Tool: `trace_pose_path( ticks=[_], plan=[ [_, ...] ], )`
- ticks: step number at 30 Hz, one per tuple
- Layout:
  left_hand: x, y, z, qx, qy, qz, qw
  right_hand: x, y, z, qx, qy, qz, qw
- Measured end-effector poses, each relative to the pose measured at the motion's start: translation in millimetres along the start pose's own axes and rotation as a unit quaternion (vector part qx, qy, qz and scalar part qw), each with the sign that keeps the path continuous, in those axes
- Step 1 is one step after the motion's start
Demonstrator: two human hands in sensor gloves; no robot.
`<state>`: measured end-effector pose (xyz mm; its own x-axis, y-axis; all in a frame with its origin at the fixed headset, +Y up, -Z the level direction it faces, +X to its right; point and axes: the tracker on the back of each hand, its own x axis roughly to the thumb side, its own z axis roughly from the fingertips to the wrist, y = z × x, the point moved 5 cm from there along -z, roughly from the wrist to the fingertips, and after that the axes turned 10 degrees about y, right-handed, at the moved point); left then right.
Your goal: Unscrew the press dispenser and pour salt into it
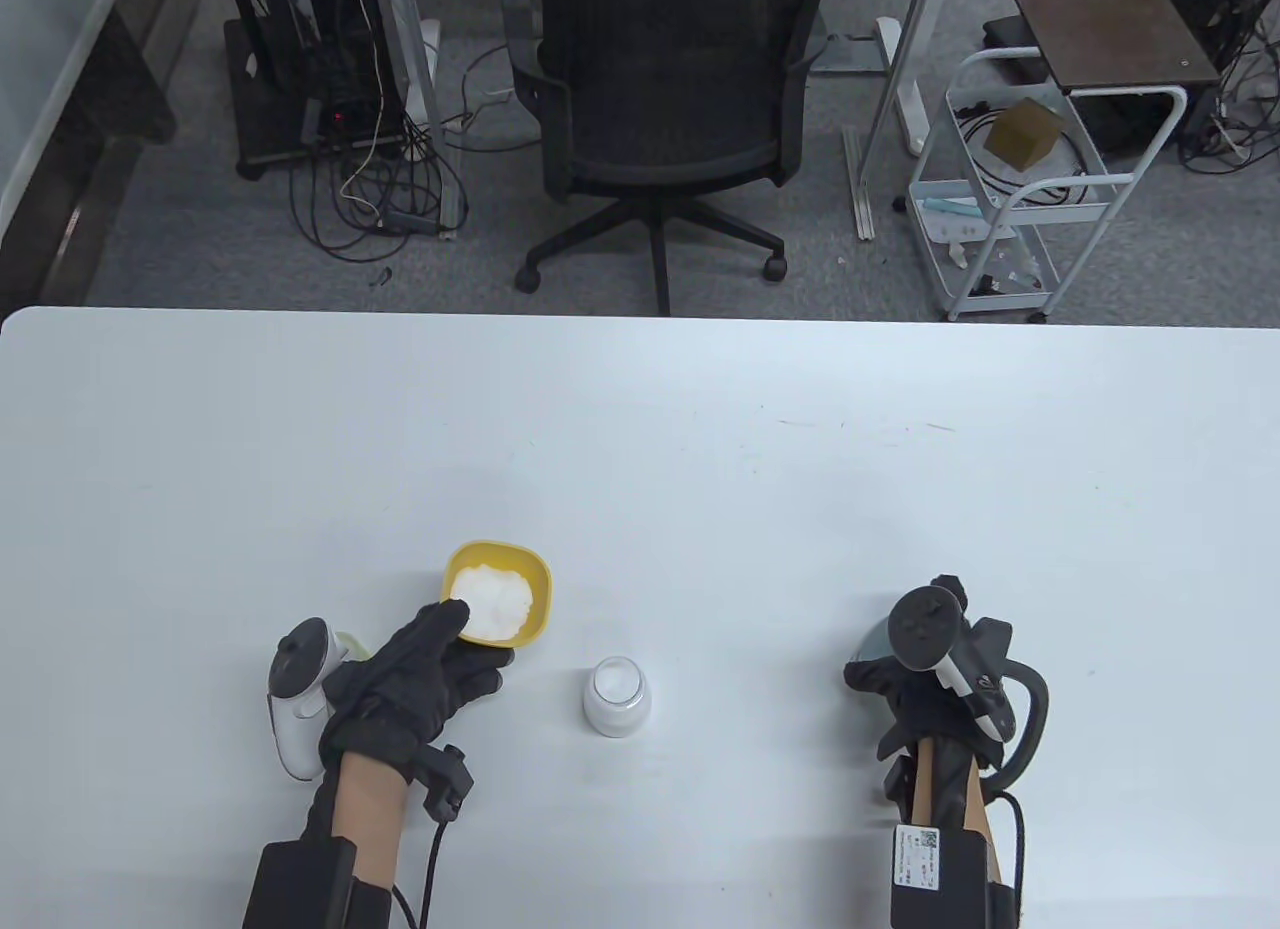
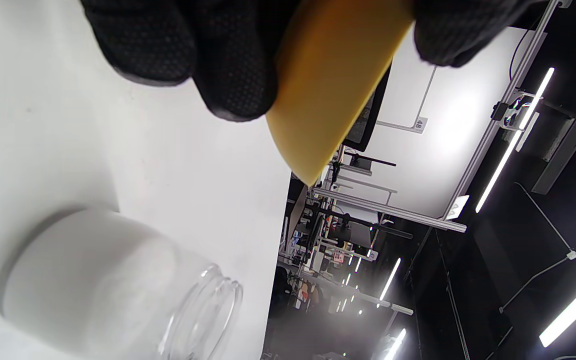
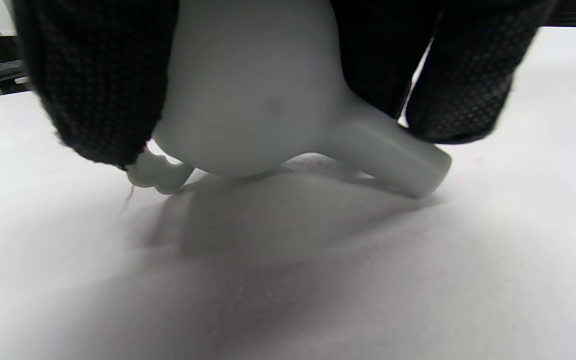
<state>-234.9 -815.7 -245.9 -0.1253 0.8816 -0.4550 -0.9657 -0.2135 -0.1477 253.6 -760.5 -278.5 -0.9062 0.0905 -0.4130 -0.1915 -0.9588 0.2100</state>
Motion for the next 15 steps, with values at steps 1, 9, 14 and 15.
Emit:
trace_pose_path(
  ticks=[1,9,14,15],
  plan=[
    [-0.3,-1.3,-0.5,-0.002,0.000,0.000,1.000,2.3,0.1,1.0,-0.004,-0.008,0.000,1.000],
    [-2.1,-8.0,-4.1,-0.011,-0.004,-0.004,1.000,29.5,-12.7,16.5,-0.016,-0.131,-0.125,0.983],
    [-2.9,-9.9,-4.8,-0.013,-0.003,0.001,1.000,60.5,-23.0,39.7,-0.009,-0.247,-0.273,0.930],
    [-3.2,-10.3,-5.1,-0.014,-0.003,0.003,1.000,66.9,-23.5,45.0,-0.004,-0.265,-0.297,0.917]
  ],
)
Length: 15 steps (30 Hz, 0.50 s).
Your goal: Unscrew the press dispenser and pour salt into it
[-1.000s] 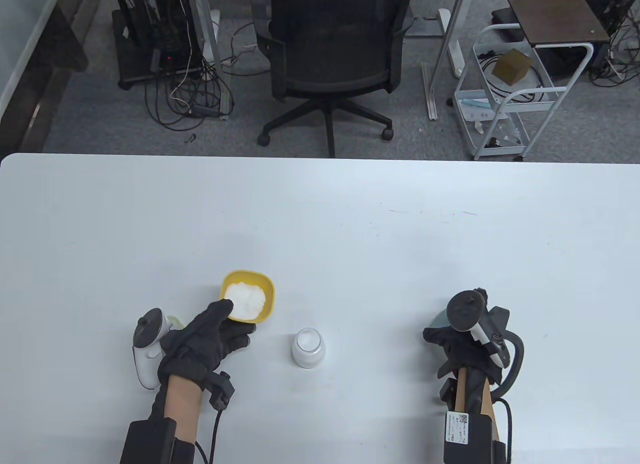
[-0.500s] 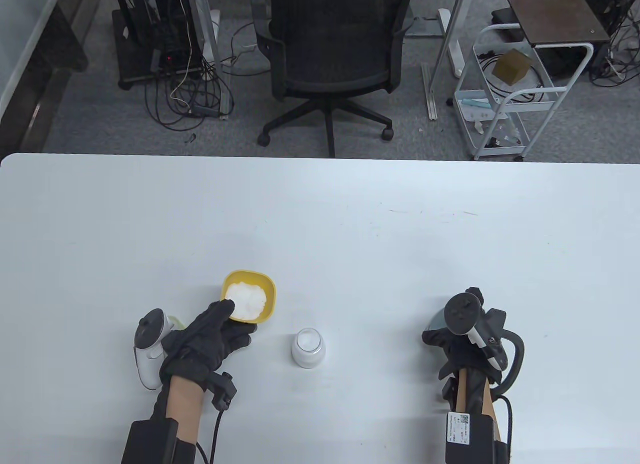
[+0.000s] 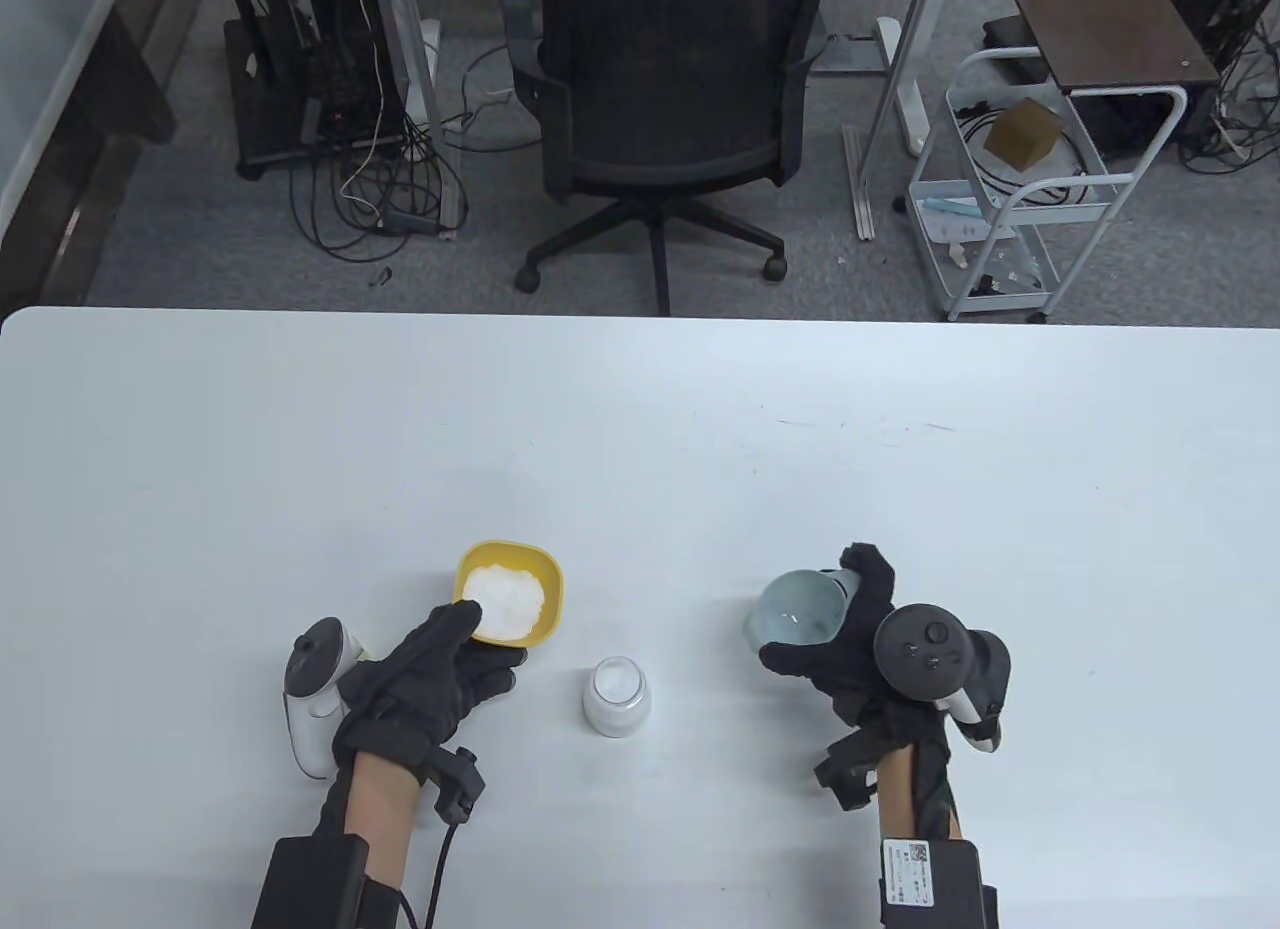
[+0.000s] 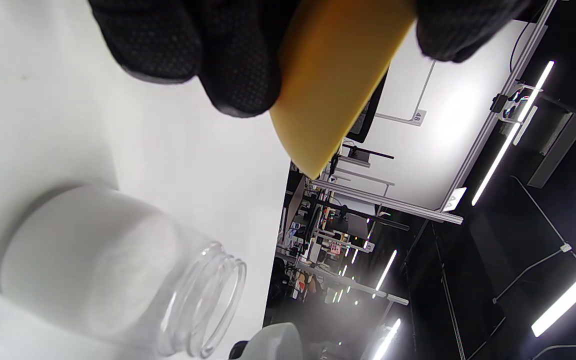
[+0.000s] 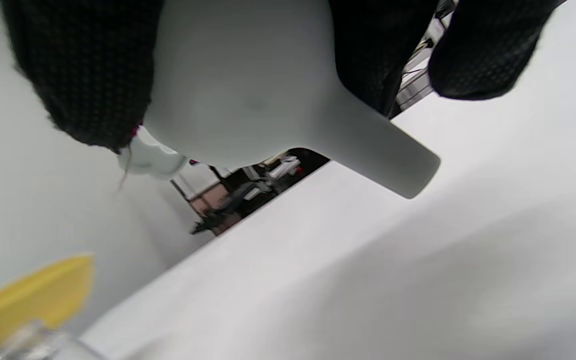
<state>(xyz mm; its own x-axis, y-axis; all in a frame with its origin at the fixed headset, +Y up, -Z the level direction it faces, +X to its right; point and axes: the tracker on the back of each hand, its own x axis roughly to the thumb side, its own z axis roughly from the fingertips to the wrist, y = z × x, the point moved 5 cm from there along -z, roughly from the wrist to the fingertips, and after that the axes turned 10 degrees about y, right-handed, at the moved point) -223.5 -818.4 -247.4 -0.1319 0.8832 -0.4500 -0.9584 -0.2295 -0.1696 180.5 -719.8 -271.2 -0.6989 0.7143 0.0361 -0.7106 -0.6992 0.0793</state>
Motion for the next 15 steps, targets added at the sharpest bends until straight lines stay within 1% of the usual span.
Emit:
trace_pose_path(
  ticks=[2,6,10,12,15],
  plan=[
    [-0.5,-1.8,-0.5,-0.009,0.000,0.009,1.000,18.0,10.6,3.3,0.007,-0.044,-0.051,0.998],
    [-0.2,-4.3,-0.9,-0.019,-0.004,0.022,1.000,46.9,32.5,10.6,0.014,-0.109,-0.111,0.988],
    [1.2,-5.2,-0.6,-0.017,-0.009,0.022,1.000,67.6,52.3,17.4,0.037,-0.138,-0.189,0.971],
    [1.7,-5.4,-0.6,-0.011,-0.012,0.022,1.000,75.1,61.5,19.7,0.058,-0.145,-0.203,0.967],
    [1.4,-5.1,-1.1,-0.003,-0.014,0.025,1.000,82.2,74.5,23.1,0.068,-0.154,-0.183,0.969]
  ],
)
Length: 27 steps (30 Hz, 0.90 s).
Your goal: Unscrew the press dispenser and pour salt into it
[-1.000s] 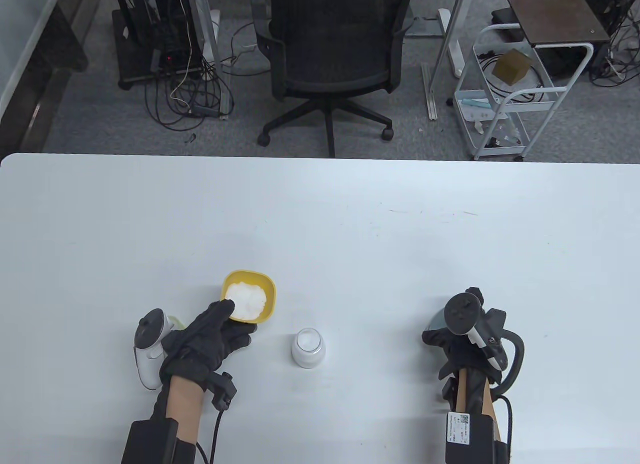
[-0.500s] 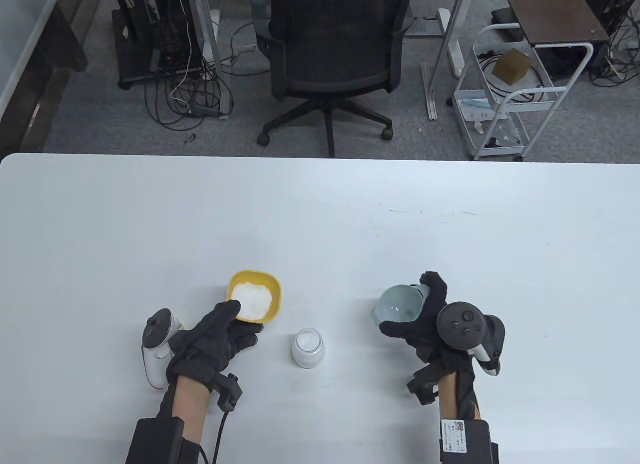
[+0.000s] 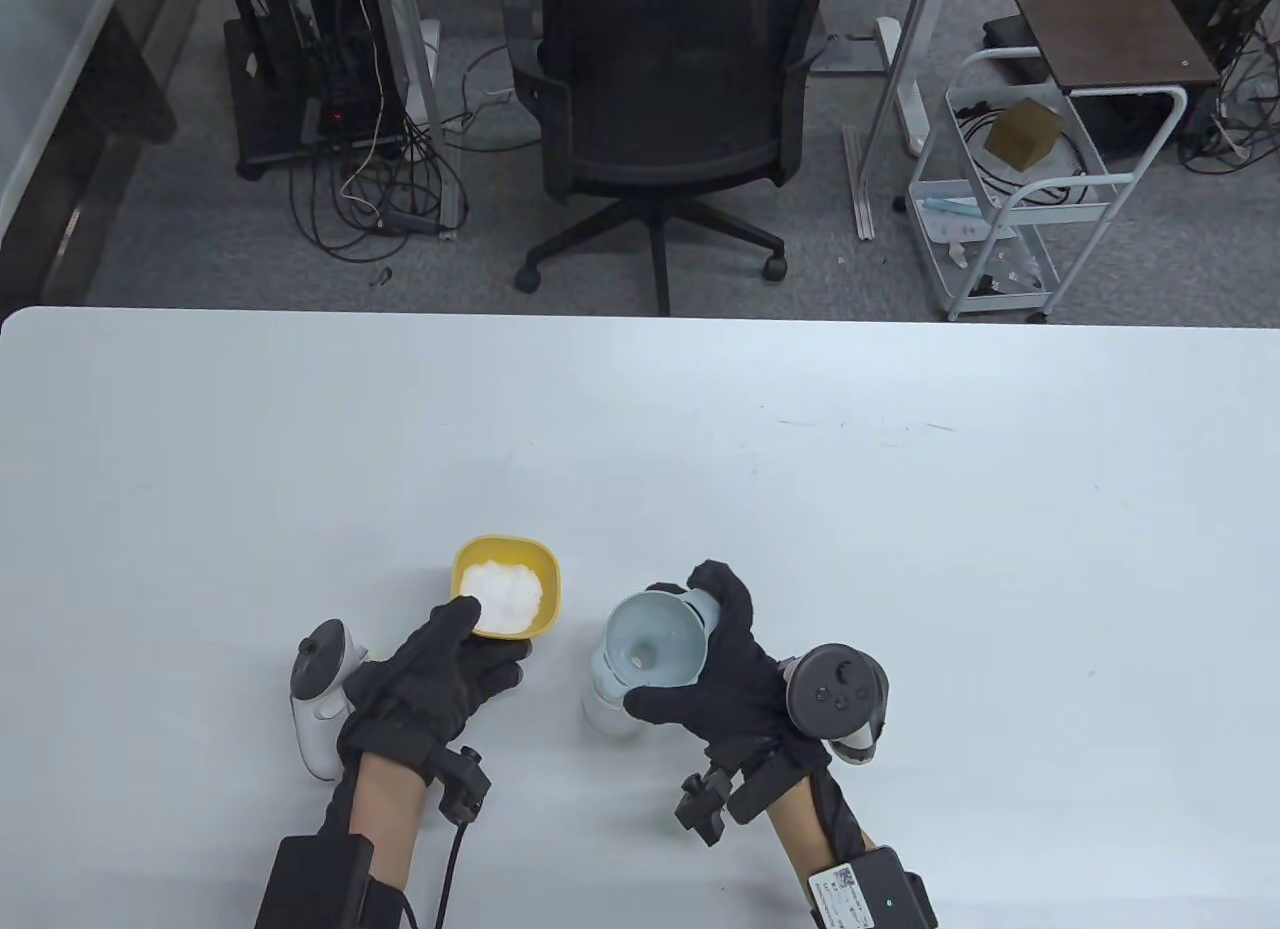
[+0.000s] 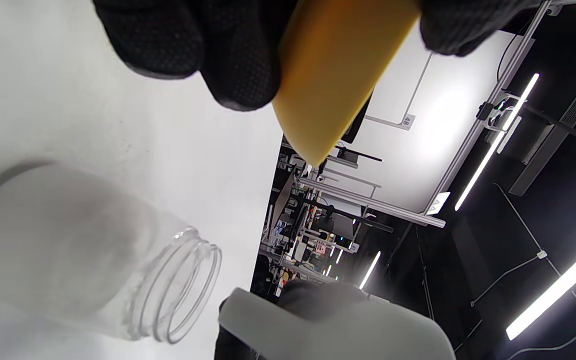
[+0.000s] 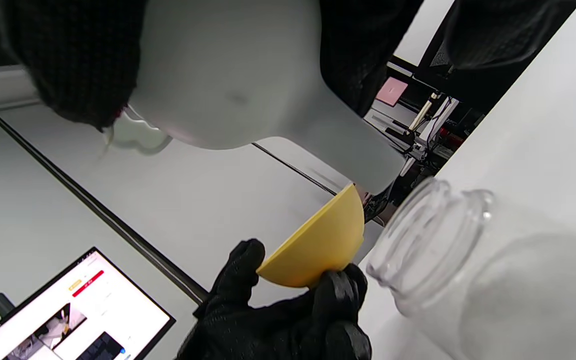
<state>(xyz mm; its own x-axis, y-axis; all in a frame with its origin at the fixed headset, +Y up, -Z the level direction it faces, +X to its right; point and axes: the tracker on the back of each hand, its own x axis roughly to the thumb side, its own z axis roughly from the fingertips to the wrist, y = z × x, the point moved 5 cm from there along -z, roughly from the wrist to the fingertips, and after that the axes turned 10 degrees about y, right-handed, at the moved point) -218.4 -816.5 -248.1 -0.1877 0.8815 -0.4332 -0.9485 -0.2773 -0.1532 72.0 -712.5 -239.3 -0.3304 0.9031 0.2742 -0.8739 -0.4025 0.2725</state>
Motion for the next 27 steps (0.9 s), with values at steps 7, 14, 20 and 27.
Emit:
trace_pose_path(
  ticks=[7,14,20,27],
  plan=[
    [0.7,-1.2,0.5,0.006,-0.002,0.005,1.000,-14.2,20.5,-2.0,0.017,0.016,0.051,0.998],
    [0.8,-6.2,-0.8,-0.004,-0.005,0.010,1.000,-18.5,26.0,-2.0,0.024,0.017,0.056,0.998],
    [6.5,-14.0,0.5,-0.022,-0.022,0.006,1.000,-29.1,36.7,-1.4,0.039,0.032,0.081,0.995],
    [22.1,-32.5,5.2,-0.036,-0.054,-0.046,0.997,-32.3,36.1,-1.6,0.043,0.042,0.054,0.997]
  ],
)
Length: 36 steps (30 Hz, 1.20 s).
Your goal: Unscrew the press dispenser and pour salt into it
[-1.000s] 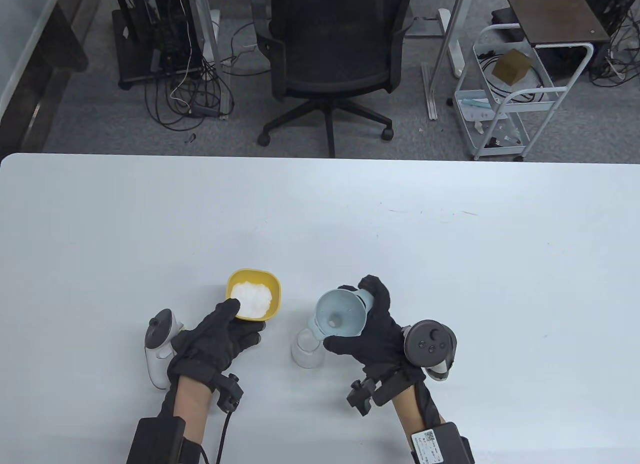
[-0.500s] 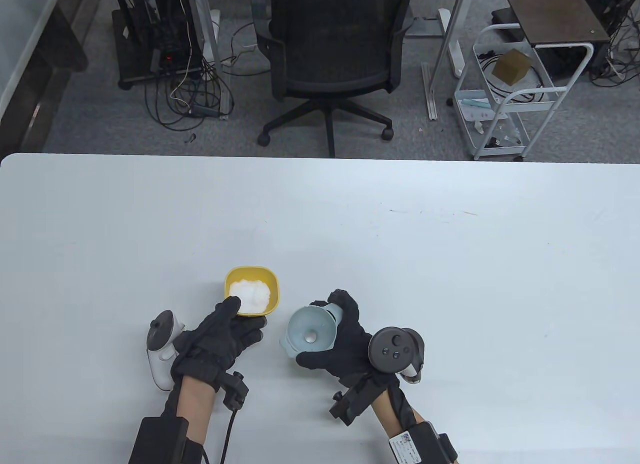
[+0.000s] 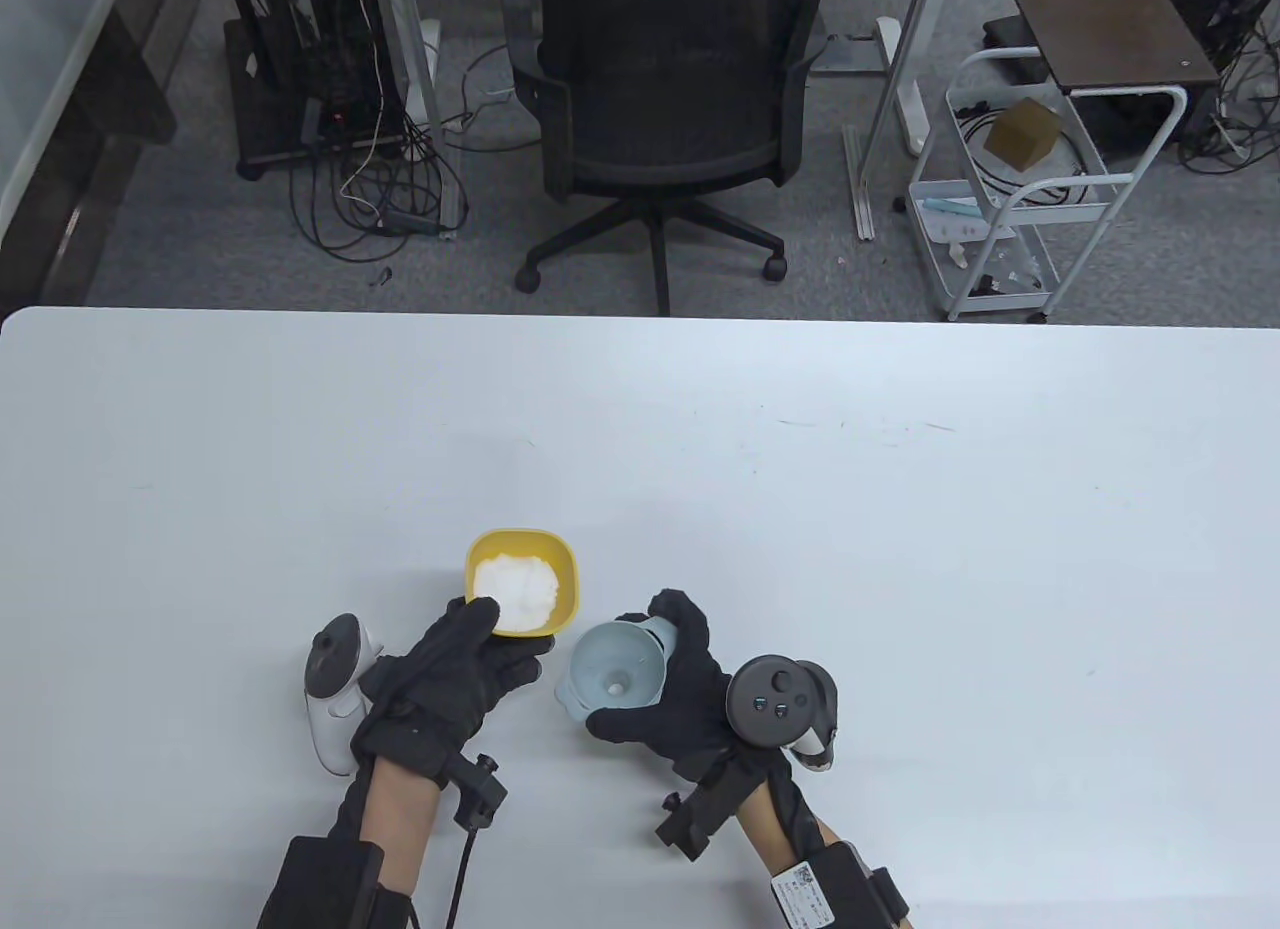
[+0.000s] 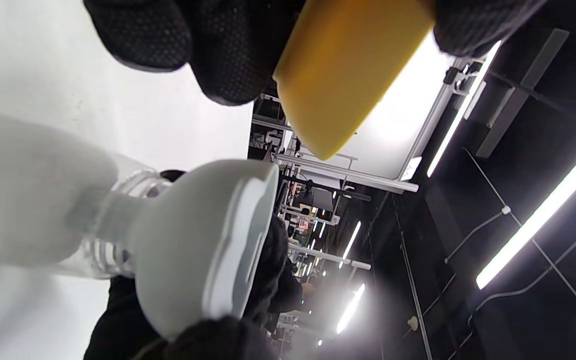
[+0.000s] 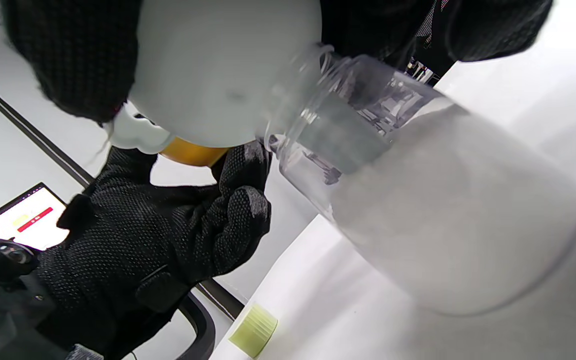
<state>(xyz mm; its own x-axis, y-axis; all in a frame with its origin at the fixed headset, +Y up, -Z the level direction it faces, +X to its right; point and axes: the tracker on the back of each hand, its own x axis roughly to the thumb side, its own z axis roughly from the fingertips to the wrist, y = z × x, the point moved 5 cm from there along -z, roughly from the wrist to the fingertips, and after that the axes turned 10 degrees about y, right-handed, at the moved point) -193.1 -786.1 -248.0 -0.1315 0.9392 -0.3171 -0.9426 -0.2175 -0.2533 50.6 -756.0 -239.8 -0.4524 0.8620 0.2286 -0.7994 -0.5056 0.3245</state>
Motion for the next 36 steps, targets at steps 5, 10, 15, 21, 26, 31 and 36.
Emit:
trace_pose_path(
  ticks=[5,10,15,21,26,31,36],
  plan=[
    [13.5,-16.4,2.1,-0.015,-0.030,-0.054,0.998,-0.1,0.2,0.0,0.002,0.001,-0.001,1.000],
    [22.7,-26.5,5.0,-0.010,-0.050,-0.110,0.993,-0.1,0.2,-0.2,0.004,0.001,-0.002,1.000],
    [32.3,-36.9,8.9,0.010,-0.075,-0.180,0.981,-0.1,-0.4,-0.4,0.004,0.001,0.002,1.000],
    [37.8,-47.8,11.5,0.017,-0.092,-0.238,0.967,0.0,-0.8,-0.6,0.004,0.002,0.003,1.000],
    [41.3,-53.7,13.5,0.021,-0.104,-0.268,0.957,0.2,-0.9,-0.6,0.006,0.003,0.004,1.000],
    [42.0,-55.0,14.2,0.022,-0.109,-0.277,0.954,0.4,-0.8,-0.5,0.006,0.003,0.004,1.000],
    [41.4,-55.0,14.2,0.023,-0.109,-0.280,0.953,0.5,-0.9,-0.5,0.006,0.004,0.003,1.000]
  ],
)
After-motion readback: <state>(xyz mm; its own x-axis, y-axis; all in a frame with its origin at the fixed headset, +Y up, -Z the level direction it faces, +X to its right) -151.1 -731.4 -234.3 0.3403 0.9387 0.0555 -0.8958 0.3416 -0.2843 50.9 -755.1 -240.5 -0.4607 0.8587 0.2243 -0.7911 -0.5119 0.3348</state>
